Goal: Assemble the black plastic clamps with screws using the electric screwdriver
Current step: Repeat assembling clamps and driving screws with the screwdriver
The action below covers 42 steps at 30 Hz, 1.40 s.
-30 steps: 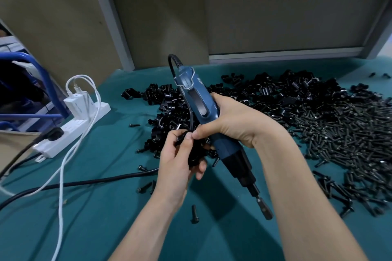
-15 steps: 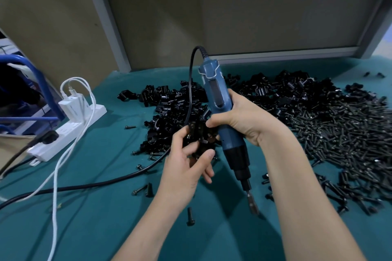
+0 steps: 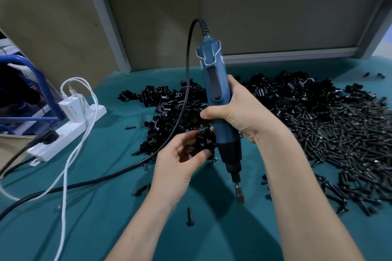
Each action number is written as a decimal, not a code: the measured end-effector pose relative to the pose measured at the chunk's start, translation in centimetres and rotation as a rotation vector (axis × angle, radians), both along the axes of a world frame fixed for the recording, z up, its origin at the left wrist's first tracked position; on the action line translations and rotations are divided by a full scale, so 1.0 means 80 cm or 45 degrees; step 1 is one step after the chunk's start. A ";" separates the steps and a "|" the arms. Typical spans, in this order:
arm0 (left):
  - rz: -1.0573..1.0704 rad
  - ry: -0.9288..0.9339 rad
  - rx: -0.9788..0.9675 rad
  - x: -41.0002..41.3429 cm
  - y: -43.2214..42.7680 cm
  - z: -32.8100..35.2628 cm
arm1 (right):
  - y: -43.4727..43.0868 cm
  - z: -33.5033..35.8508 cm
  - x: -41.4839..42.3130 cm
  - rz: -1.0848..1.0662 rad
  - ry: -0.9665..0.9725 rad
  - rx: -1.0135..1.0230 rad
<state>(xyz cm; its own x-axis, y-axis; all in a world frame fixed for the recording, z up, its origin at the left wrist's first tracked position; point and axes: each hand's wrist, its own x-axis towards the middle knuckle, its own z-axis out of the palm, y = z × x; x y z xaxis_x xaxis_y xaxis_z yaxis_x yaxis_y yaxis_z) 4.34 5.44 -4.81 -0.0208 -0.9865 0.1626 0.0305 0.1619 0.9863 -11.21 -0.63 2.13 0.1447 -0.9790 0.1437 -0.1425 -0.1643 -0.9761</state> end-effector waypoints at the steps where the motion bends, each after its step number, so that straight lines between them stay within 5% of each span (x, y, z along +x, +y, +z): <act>1: 0.017 0.009 -0.022 0.001 0.001 0.002 | 0.000 0.000 0.002 0.008 0.014 -0.007; 12: 0.075 0.385 0.001 0.000 -0.003 0.000 | 0.006 0.005 0.008 0.025 0.133 -0.076; 35: 0.067 0.400 0.085 0.000 -0.002 0.000 | 0.019 0.019 0.015 0.062 0.431 -0.231; 42: 0.069 0.195 -0.028 0.002 -0.001 0.002 | 0.022 0.023 0.012 0.059 0.448 -0.287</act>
<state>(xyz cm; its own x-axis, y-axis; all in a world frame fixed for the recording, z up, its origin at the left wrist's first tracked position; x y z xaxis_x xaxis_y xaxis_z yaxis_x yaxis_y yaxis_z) 4.47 5.34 -4.69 0.0594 -0.9816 0.1812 0.1709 0.1889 0.9670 -10.28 1.13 3.94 0.2665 -0.9199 0.2876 -0.4480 -0.3824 -0.8081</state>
